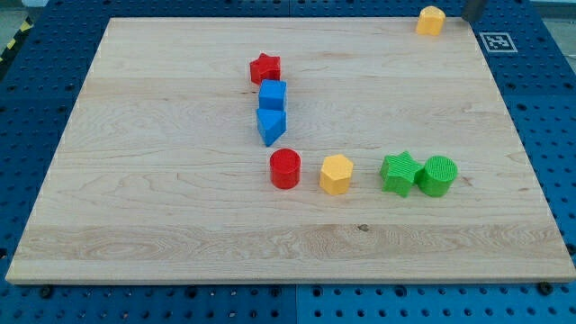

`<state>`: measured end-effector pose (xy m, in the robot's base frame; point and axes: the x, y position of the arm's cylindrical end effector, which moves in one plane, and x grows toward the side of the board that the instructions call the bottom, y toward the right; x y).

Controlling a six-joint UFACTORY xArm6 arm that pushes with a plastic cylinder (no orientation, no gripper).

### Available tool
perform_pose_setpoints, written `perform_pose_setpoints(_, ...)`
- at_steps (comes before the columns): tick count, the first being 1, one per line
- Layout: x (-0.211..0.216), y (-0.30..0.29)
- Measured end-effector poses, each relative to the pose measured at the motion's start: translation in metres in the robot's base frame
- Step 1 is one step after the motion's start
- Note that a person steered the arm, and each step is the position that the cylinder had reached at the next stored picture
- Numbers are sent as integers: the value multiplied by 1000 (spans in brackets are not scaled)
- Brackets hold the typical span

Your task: Move the yellow heart above to the red star

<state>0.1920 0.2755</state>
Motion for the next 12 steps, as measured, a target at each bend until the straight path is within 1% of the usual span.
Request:
perform_pose_setpoints(1,0,-75)
perform_pose_setpoints(2,0,-119)
perform_pose_setpoints(4,-1,-126)
perform_pose_setpoints(5,0,-89)
perform_pose_setpoints(6,0,-39)
perform_pose_setpoints(7,10,-40)
perform_pose_setpoints(9,37,-71)
perform_pose_setpoints(12,37,-135)
